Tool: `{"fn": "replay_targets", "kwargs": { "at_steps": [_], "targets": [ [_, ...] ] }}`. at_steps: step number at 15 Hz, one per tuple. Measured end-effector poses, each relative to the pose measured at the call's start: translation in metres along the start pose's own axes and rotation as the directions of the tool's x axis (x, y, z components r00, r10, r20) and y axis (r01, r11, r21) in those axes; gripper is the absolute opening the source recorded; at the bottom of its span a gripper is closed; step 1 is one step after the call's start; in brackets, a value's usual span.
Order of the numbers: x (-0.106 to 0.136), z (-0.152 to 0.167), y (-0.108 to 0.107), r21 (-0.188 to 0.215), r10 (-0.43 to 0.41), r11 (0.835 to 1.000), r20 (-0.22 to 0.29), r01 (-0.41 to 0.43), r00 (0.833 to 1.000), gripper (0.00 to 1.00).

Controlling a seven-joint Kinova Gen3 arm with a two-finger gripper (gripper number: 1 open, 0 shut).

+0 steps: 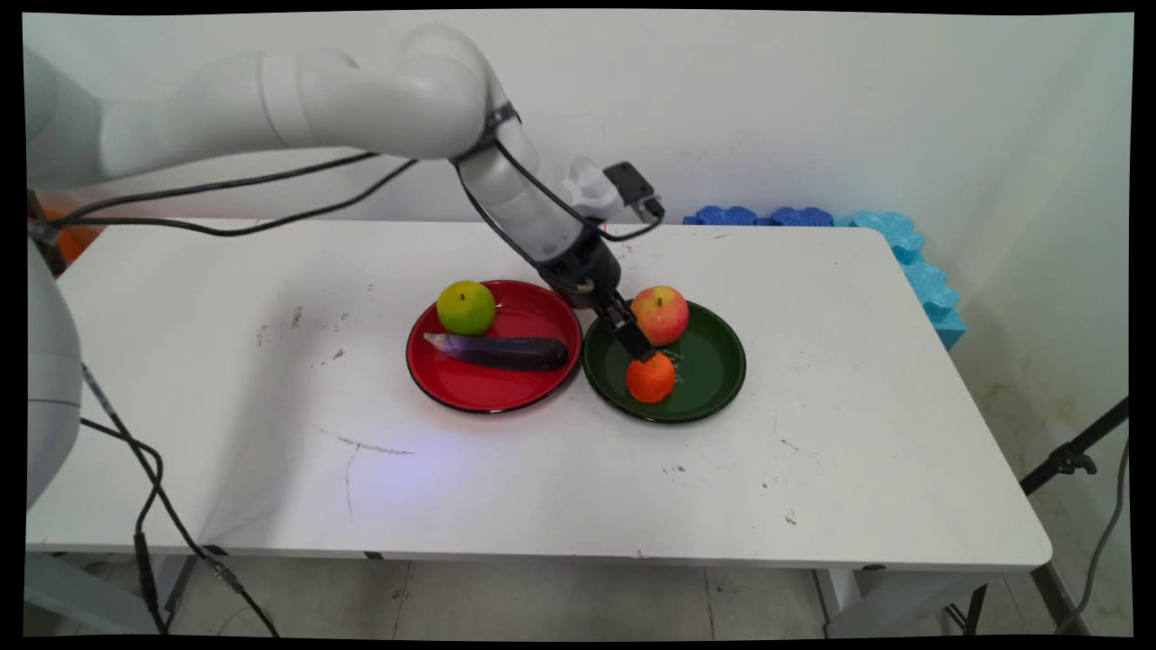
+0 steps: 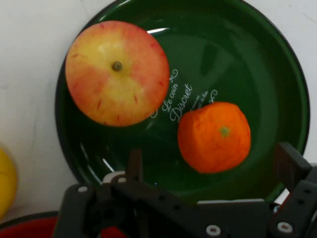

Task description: Pick up the mandarin from the green plate

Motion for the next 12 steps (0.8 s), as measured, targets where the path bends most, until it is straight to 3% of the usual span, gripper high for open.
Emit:
{"fn": "replay_targets", "kwargs": {
  "at_steps": [12],
  "targets": [
    [0.003,0.064,0.002,-0.030,-0.129,0.991,0.019,0.130,0.991,1.00]
  ]
}}
